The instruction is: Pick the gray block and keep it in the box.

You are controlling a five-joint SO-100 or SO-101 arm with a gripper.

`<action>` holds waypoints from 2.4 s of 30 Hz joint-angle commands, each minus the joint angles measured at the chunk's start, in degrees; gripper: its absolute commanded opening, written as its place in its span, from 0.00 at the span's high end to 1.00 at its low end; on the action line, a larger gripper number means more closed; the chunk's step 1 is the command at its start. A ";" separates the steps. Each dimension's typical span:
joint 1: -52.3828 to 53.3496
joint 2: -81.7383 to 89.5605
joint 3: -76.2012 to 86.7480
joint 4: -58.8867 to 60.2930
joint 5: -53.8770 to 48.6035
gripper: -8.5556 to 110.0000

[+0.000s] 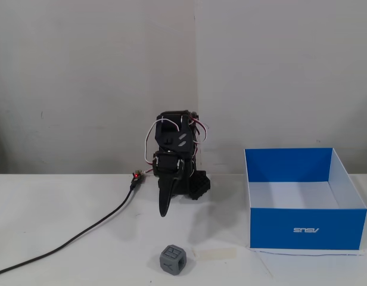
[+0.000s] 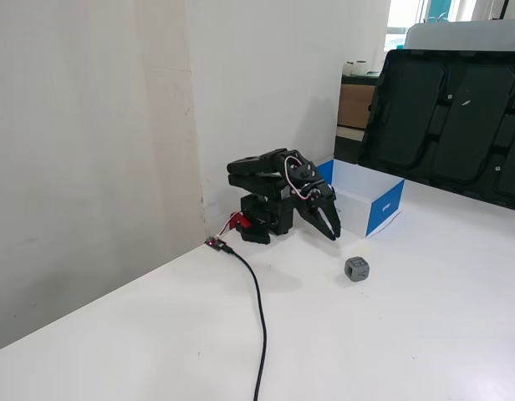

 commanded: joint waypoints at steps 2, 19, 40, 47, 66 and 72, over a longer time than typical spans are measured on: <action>0.97 -3.60 -6.59 -1.32 1.32 0.93; 0.62 -15.03 -14.50 -1.49 7.65 0.93; -0.09 -38.76 -29.71 -1.85 18.98 0.93; -3.16 -44.56 -31.82 -2.55 24.08 0.90; -7.12 -55.99 -35.33 -6.24 31.11 0.76; -6.33 -59.68 -35.33 -8.96 31.64 0.76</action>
